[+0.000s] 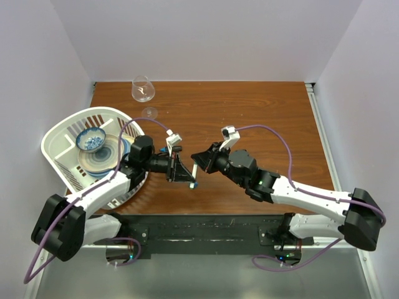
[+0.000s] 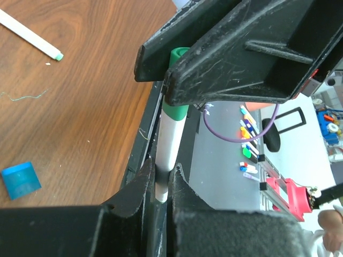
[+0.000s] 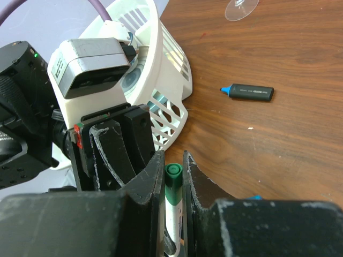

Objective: Insert the pens into the pen caps

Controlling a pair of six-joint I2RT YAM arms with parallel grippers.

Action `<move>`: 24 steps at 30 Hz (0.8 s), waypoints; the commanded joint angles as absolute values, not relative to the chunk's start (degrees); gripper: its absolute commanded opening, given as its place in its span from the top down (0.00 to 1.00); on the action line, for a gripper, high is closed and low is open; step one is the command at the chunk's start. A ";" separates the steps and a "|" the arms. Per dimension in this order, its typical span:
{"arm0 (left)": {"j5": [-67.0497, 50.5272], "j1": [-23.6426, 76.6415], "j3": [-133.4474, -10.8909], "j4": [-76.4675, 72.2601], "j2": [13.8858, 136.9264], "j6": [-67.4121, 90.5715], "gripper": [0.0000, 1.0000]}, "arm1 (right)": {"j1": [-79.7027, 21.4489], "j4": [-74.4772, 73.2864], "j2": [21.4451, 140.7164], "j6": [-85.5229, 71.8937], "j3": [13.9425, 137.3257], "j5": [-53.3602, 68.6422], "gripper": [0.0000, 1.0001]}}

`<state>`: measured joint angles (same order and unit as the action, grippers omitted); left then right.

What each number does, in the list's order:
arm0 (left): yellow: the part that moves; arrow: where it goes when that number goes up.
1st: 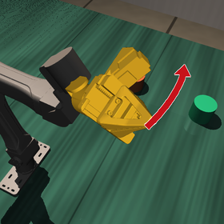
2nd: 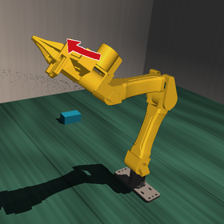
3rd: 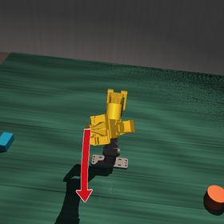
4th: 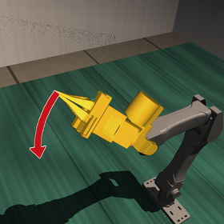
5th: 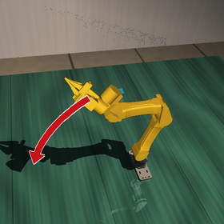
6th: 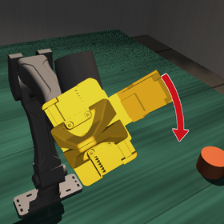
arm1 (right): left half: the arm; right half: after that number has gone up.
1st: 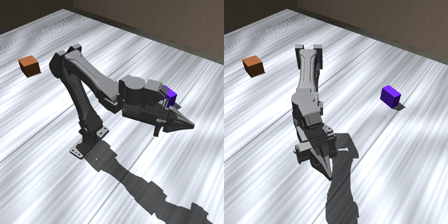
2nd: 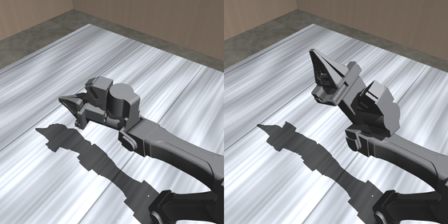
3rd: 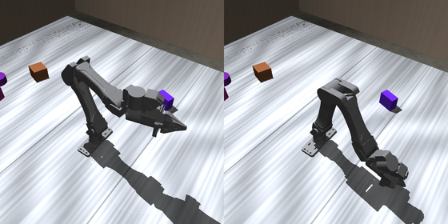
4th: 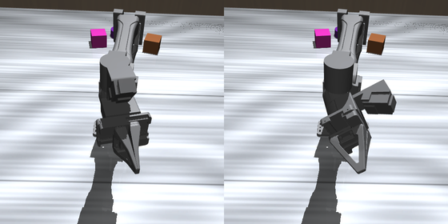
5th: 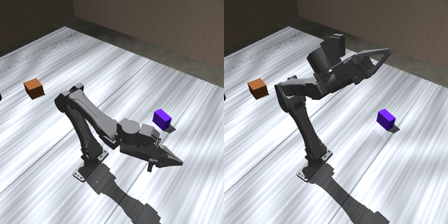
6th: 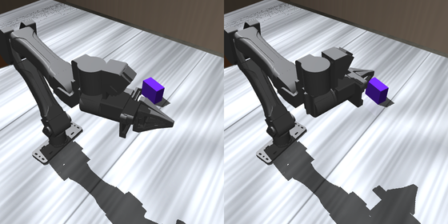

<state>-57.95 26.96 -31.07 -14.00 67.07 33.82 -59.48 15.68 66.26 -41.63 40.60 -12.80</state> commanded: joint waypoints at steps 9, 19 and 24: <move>-44.39 19.69 -39.82 -32.70 68.91 36.48 1.00 | -68.38 -4.92 63.90 -43.24 39.19 7.22 1.00; -40.17 19.86 -39.11 -23.57 67.59 33.32 1.00 | -68.29 -20.56 57.93 -37.71 59.13 -24.94 0.66; -32.64 22.22 -41.74 -16.37 68.11 31.99 1.00 | -68.20 -22.41 52.65 -35.60 59.77 -31.10 0.44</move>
<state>-43.99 20.03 -38.17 -20.12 68.03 33.52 -68.64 -16.45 56.84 -38.11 57.58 -23.90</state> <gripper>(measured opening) 0.091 0.485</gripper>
